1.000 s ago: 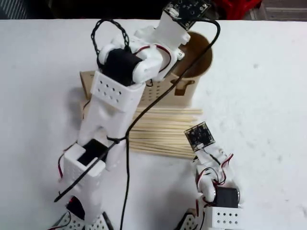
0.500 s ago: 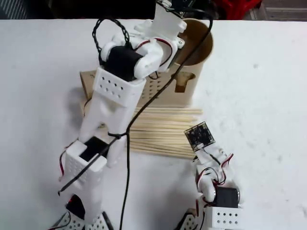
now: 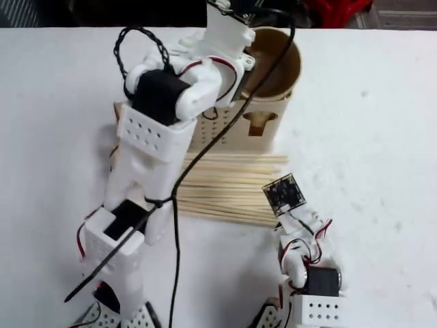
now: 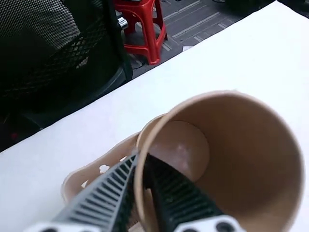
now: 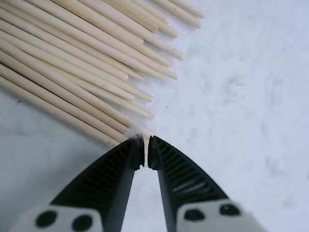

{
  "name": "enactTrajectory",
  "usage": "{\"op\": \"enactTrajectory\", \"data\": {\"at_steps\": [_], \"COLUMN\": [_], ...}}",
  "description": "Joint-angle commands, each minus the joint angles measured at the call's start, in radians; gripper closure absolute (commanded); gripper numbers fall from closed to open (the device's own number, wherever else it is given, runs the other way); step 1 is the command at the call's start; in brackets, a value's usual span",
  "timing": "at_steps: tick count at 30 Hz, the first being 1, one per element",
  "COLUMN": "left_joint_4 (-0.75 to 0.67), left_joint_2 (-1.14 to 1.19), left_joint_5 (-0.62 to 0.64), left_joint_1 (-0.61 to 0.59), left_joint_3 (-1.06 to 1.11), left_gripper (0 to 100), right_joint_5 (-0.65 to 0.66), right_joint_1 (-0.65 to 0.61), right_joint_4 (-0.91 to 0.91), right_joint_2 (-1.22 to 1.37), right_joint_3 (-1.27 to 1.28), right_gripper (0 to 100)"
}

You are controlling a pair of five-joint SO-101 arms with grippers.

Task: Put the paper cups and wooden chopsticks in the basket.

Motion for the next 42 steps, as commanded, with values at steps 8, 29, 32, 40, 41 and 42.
{"op": "enactTrajectory", "data": {"at_steps": [8,29,32,40,41,42], "left_joint_4": [-0.132,-0.206,-0.212,-0.206,-0.203,-0.198], "left_joint_2": [0.099,0.170,0.166,0.165,0.170,0.174], "left_joint_5": [0.011,0.011,0.011,0.011,0.011,0.009], "left_joint_1": [0.016,-0.065,-0.084,-0.090,-0.091,-0.093], "left_joint_3": [-0.026,-0.029,-0.029,-0.029,-0.021,-0.020], "left_gripper": [98,85,85,85,85,85], "right_joint_5": [0.012,0.012,0.012,0.012,0.012,0.012], "right_joint_1": [-0.002,-0.002,-0.002,-0.002,-0.002,-0.002], "right_joint_4": [-0.018,-0.018,-0.018,-0.018,-0.018,-0.018], "right_joint_2": [-0.005,-0.005,-0.005,-0.005,-0.005,-0.005], "right_joint_3": [0.008,0.008,0.008,0.008,0.008,0.008], "right_gripper": [96.4,96.4,96.4,96.4,96.4,96.4]}}
